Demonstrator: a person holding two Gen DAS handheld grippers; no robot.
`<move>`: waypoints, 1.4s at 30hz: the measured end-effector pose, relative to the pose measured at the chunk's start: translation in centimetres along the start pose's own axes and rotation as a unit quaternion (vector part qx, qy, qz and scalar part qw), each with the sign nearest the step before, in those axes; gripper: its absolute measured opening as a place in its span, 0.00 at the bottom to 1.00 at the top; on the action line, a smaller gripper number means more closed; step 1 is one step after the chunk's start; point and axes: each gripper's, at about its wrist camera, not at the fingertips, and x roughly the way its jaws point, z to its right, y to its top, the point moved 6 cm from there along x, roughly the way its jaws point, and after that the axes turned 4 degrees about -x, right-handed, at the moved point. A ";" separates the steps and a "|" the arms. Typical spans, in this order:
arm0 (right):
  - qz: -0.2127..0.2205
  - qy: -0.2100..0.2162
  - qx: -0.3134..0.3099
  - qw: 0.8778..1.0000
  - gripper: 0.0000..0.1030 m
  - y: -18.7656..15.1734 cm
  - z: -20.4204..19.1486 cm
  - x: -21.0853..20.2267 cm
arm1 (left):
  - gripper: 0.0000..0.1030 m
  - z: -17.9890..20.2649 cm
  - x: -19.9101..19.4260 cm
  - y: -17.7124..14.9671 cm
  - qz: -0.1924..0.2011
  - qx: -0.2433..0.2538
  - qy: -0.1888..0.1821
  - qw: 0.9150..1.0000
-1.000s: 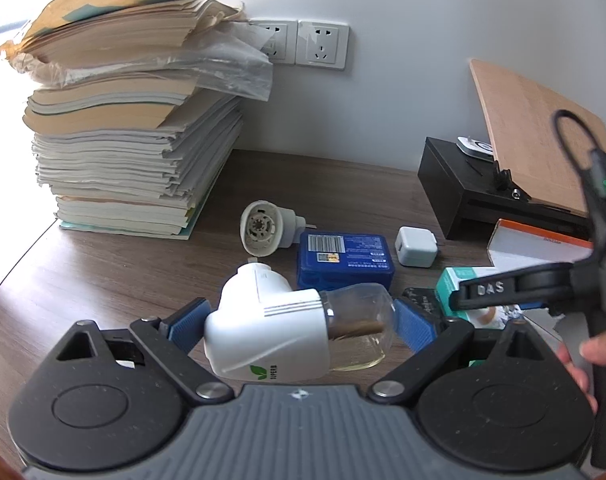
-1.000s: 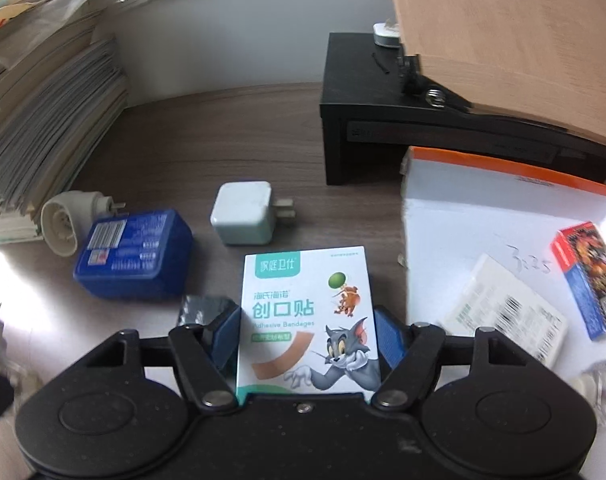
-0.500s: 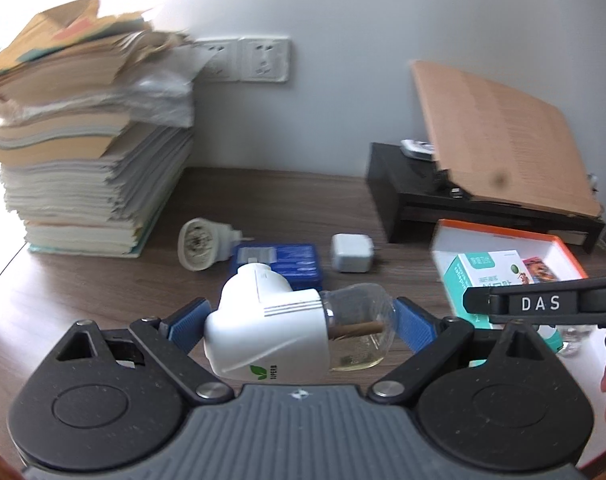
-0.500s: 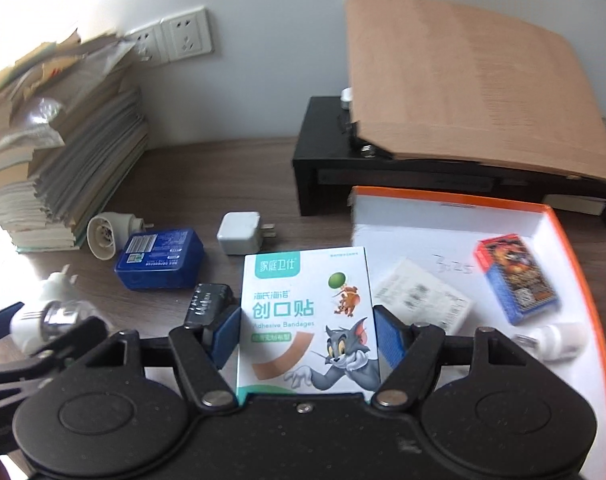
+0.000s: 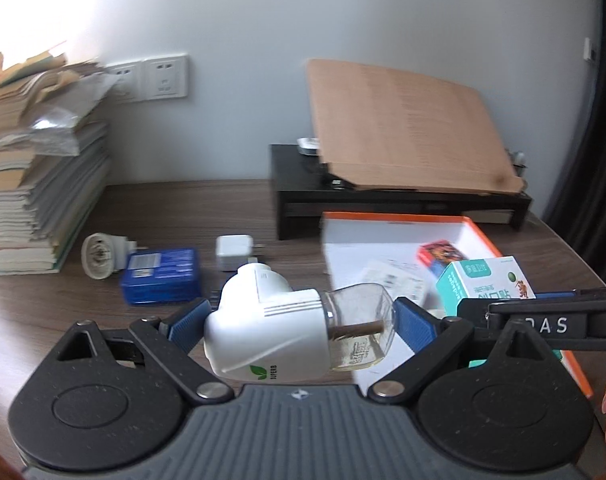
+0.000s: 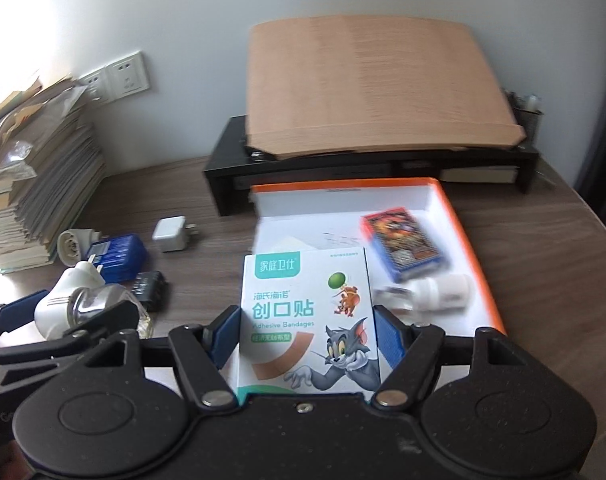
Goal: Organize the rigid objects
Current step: 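Carry the diffuser with left tool while right tool carries the bandage box over the tray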
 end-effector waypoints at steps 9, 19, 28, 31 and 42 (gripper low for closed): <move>0.012 -0.028 0.026 0.999 0.81 -1.7 5.6 -2.5 | 0.96 4.9 -0.4 -0.8 0.005 0.018 -0.029 0.999; 0.024 -0.035 0.034 0.999 0.81 -2.2 8.8 -4.0 | 0.96 7.6 -0.2 -1.4 0.004 0.018 -0.039 0.999; 0.017 -0.025 0.032 0.999 0.81 -2.4 9.9 -3.7 | 0.96 8.6 0.0 -1.7 -0.003 0.018 -0.030 0.999; 0.014 -0.020 0.030 0.999 0.82 -2.4 10.0 -3.5 | 0.96 9.0 0.1 -1.8 -0.003 0.019 -0.027 0.999; 0.005 -0.011 0.028 1.000 0.82 -2.4 10.6 -2.4 | 0.97 9.4 1.1 -2.1 -0.011 0.015 -0.016 1.000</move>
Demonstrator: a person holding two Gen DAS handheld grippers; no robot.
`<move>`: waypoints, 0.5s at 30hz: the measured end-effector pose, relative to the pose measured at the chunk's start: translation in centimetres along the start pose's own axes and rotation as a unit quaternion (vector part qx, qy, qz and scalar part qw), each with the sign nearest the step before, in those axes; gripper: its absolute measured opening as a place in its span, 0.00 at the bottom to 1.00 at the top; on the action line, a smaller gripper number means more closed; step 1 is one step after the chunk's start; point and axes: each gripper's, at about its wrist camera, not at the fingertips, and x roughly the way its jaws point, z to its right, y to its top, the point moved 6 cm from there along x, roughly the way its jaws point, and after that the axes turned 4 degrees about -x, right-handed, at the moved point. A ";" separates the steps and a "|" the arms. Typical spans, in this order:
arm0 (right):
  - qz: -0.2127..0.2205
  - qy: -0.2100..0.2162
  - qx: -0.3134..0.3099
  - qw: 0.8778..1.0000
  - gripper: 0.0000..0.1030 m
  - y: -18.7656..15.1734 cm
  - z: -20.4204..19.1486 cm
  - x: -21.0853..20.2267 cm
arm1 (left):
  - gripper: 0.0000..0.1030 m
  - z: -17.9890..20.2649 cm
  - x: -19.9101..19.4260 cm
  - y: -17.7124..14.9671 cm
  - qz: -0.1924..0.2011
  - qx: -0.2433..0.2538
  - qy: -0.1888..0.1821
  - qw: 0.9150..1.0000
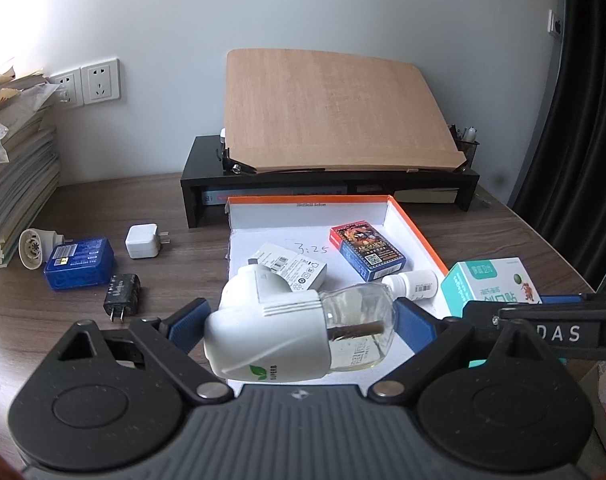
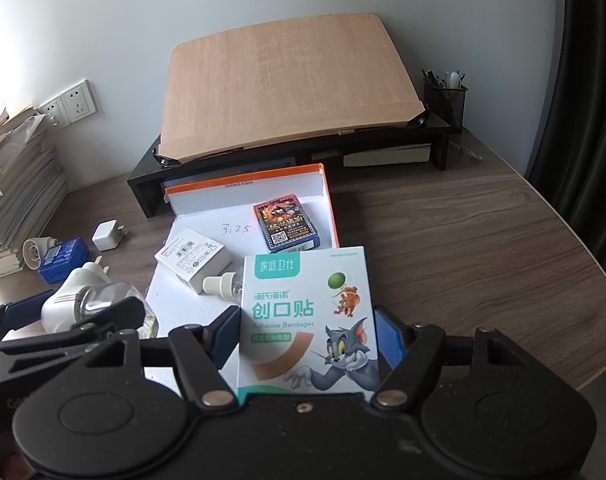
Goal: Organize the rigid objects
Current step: 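Carry the diffuser with left tool while right tool carries the bandage box over the tray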
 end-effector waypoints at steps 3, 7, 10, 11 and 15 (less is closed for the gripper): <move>-0.001 0.001 -0.001 1.000 0.82 0.1 0.1 0.4 | 0.97 0.0 0.5 0.1 -0.003 -0.002 0.004 1.000; -0.003 0.004 -0.001 1.000 0.82 0.3 0.1 1.0 | 0.97 0.0 1.0 0.4 -0.003 -0.002 0.007 1.000; -0.004 0.006 -0.002 1.000 0.82 0.5 0.1 1.4 | 0.97 -0.1 1.4 0.6 -0.004 -0.004 0.009 1.000; -0.004 0.008 -0.002 1.000 0.82 0.7 0.1 1.5 | 0.97 -0.1 1.5 0.6 -0.005 -0.004 0.011 1.000; -0.002 0.009 -0.002 1.000 0.82 1.2 0.0 2.0 | 0.97 -0.2 2.0 1.0 -0.005 -0.001 0.013 1.000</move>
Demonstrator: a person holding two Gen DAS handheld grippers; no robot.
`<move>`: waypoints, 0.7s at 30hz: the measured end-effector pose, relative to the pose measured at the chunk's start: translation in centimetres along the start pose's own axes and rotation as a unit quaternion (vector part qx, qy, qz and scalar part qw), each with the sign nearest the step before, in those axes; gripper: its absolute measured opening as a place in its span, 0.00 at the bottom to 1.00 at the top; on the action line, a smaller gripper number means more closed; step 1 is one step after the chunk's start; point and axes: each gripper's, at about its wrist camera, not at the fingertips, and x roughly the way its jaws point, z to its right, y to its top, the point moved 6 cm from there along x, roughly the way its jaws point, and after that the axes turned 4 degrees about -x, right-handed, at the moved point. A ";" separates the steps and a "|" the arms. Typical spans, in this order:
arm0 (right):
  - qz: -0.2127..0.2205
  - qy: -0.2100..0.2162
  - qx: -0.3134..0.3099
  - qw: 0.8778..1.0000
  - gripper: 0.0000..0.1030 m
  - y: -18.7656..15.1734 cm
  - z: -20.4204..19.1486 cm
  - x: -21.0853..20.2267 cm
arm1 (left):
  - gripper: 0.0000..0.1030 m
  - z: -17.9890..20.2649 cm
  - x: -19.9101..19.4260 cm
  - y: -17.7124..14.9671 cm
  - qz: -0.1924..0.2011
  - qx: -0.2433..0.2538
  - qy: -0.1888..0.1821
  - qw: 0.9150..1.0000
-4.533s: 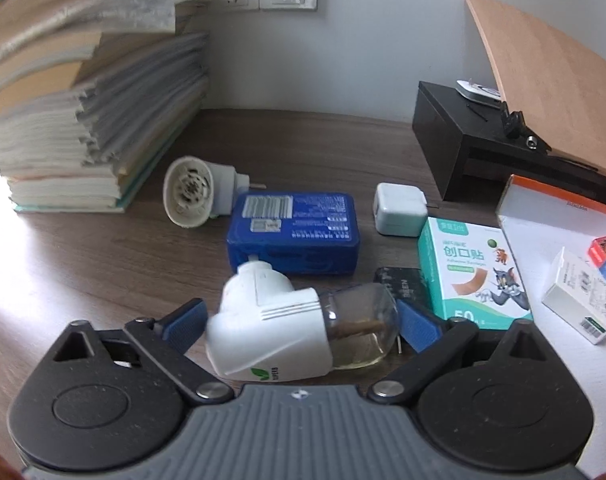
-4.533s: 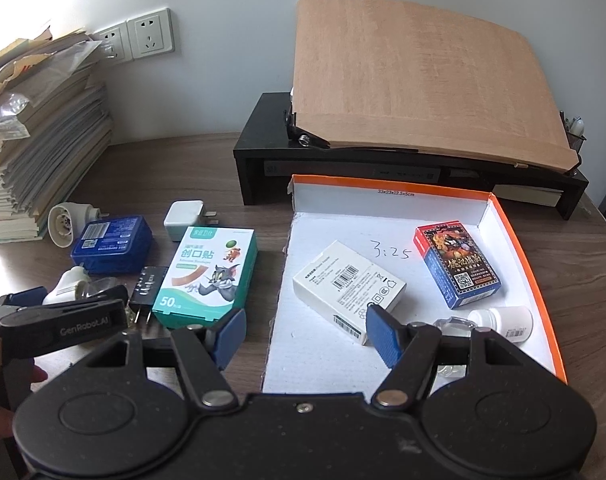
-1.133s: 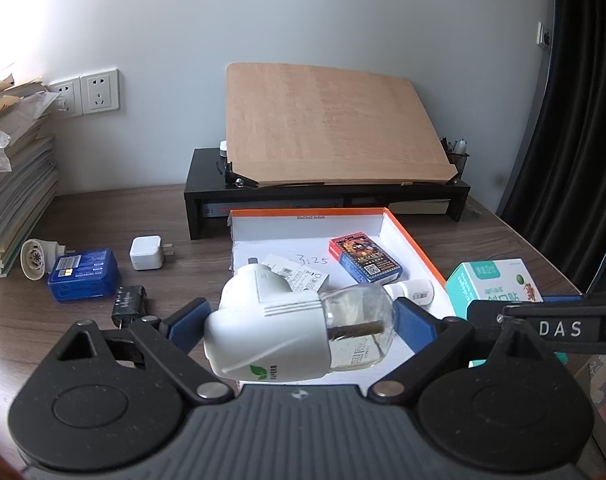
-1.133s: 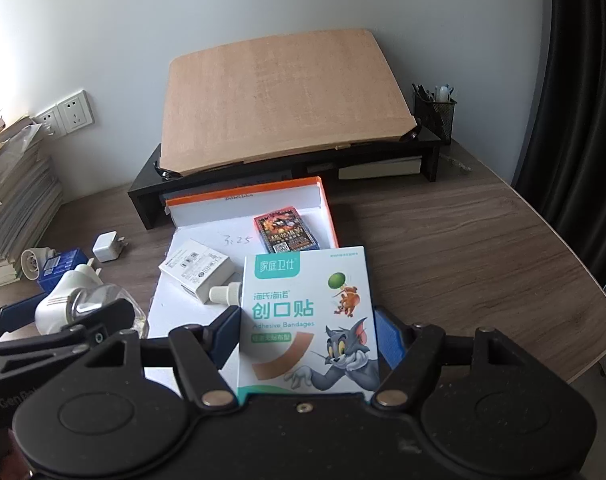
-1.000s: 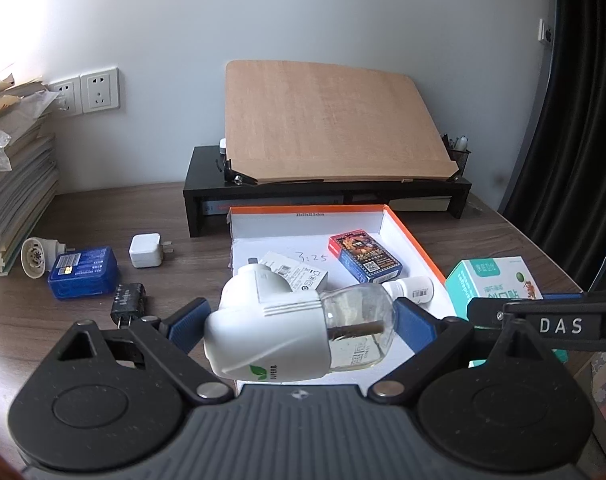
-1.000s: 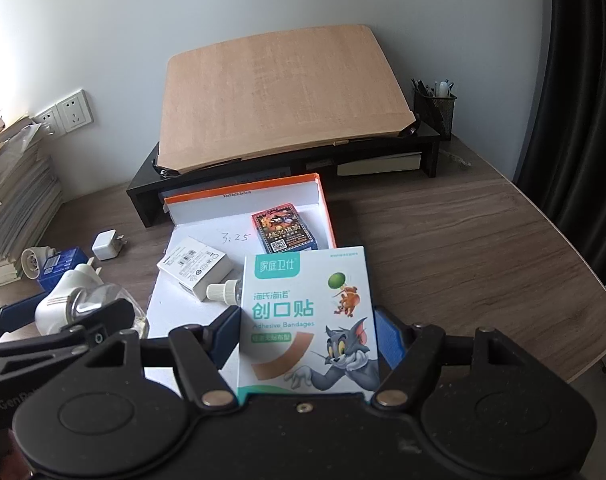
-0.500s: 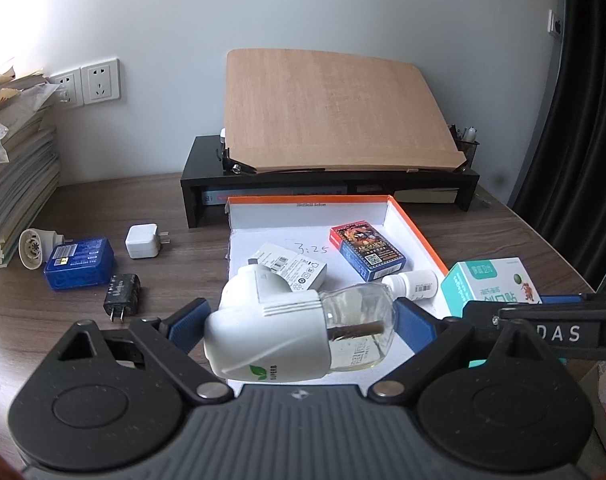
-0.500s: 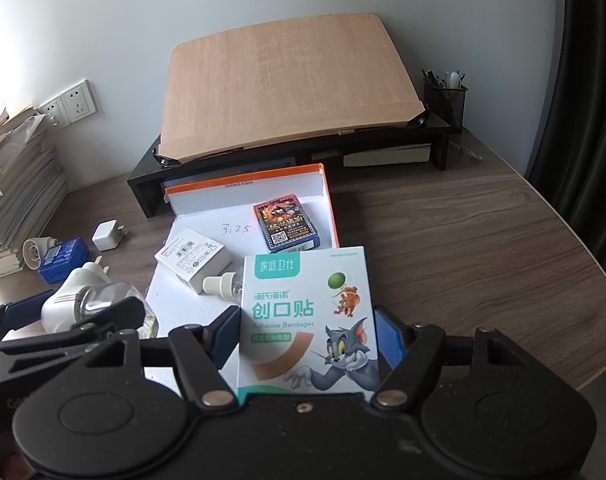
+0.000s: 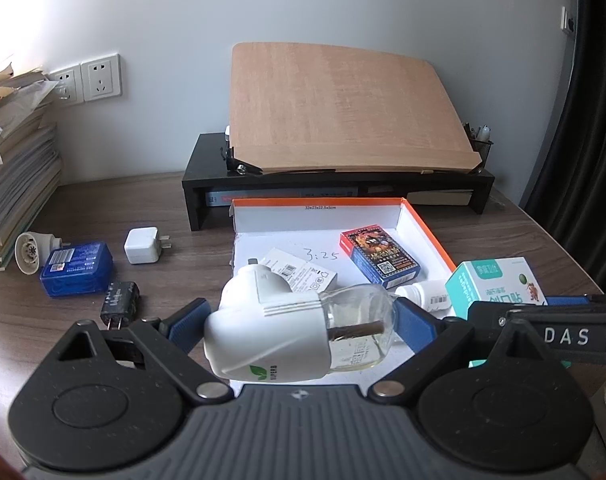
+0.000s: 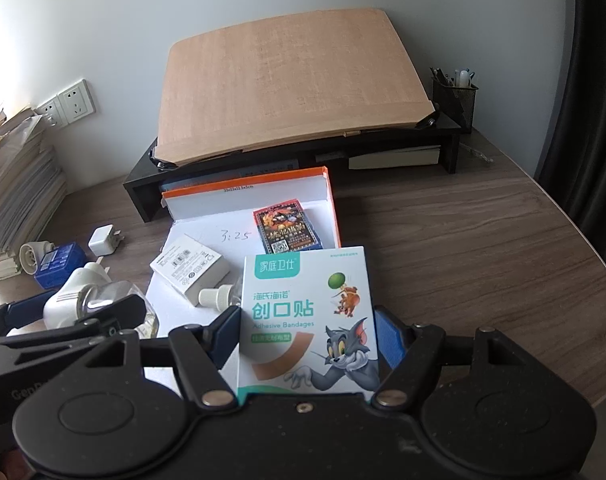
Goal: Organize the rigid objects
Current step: 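Carry the diffuser with left tool while right tool carries the bandage box over the tray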
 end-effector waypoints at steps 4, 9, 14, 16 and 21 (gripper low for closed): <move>0.000 0.001 0.001 1.000 0.82 0.4 0.0 0.5 | 0.97 0.0 0.4 0.4 0.001 -0.001 0.000 1.000; 0.002 0.000 0.000 1.000 0.82 0.9 0.1 0.9 | 0.97 -0.1 0.9 0.8 0.003 -0.001 0.000 1.000; 0.002 -0.002 -0.001 1.000 0.82 1.7 0.1 1.5 | 0.97 -0.2 1.3 1.4 0.006 -0.001 0.001 1.000; 0.003 -0.002 -0.002 1.000 0.82 1.9 0.2 1.7 | 0.97 -0.4 1.5 1.6 0.006 -0.003 0.002 1.000; 0.004 -0.004 -0.001 1.000 0.82 2.4 0.4 2.1 | 0.97 -0.3 1.8 2.0 0.009 -0.002 0.001 1.000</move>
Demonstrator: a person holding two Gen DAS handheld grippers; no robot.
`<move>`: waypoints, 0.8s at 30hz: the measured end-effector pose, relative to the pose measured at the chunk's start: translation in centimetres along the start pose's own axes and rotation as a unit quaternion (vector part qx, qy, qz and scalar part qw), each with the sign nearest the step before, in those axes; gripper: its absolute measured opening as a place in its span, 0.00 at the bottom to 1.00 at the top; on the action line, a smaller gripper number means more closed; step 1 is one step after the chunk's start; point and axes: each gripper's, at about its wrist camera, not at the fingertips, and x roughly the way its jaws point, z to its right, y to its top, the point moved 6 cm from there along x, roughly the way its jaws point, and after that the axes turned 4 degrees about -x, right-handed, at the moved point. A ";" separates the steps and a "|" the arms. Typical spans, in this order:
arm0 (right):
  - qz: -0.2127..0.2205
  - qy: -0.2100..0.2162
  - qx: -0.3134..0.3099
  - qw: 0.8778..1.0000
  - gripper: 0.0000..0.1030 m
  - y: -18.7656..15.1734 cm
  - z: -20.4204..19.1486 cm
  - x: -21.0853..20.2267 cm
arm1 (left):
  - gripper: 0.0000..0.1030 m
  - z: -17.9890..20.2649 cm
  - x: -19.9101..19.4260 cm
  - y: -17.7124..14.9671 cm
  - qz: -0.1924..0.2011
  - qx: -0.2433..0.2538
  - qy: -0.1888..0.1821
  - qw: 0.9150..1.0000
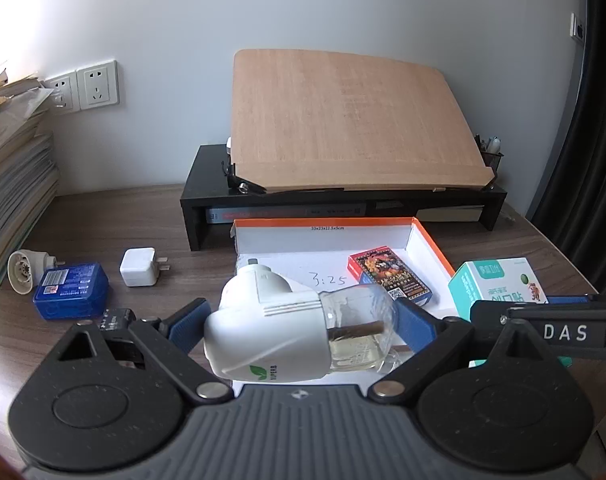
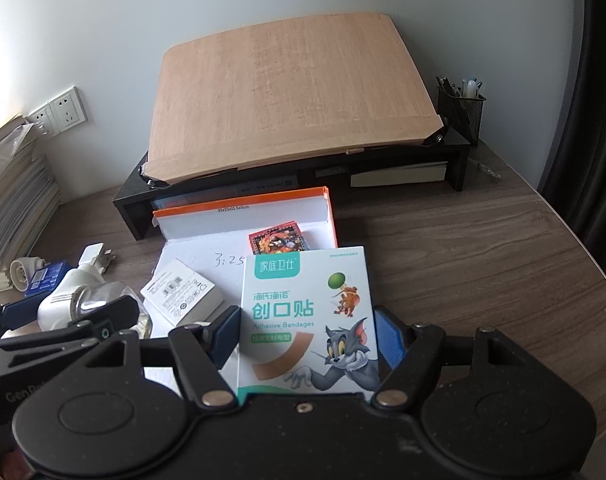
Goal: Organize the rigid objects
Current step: 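Carry the diffuser with left tool while right tool carries the bandage box over the tray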
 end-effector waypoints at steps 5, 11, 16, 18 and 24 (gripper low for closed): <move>0.002 0.002 -0.002 1.000 0.82 0.7 -0.2 0.3 | 0.97 -0.1 0.3 0.5 0.002 0.000 -0.001 1.000; 0.000 0.003 -0.003 1.000 0.82 1.3 -0.4 0.7 | 0.97 -0.2 0.5 0.8 0.003 0.001 -0.001 1.000; -0.002 0.003 -0.005 1.000 0.82 1.6 -0.8 1.1 | 0.97 -0.5 0.9 0.9 0.001 0.000 -0.001 1.000; -0.003 0.003 -0.005 1.000 0.82 1.7 -0.9 1.2 | 0.97 -0.7 1.0 1.0 0.001 -0.001 -0.001 1.000; -0.003 0.001 -0.008 1.000 0.82 2.0 -1.3 1.5 | 0.97 -1.0 1.3 1.2 0.002 -0.001 -0.002 1.000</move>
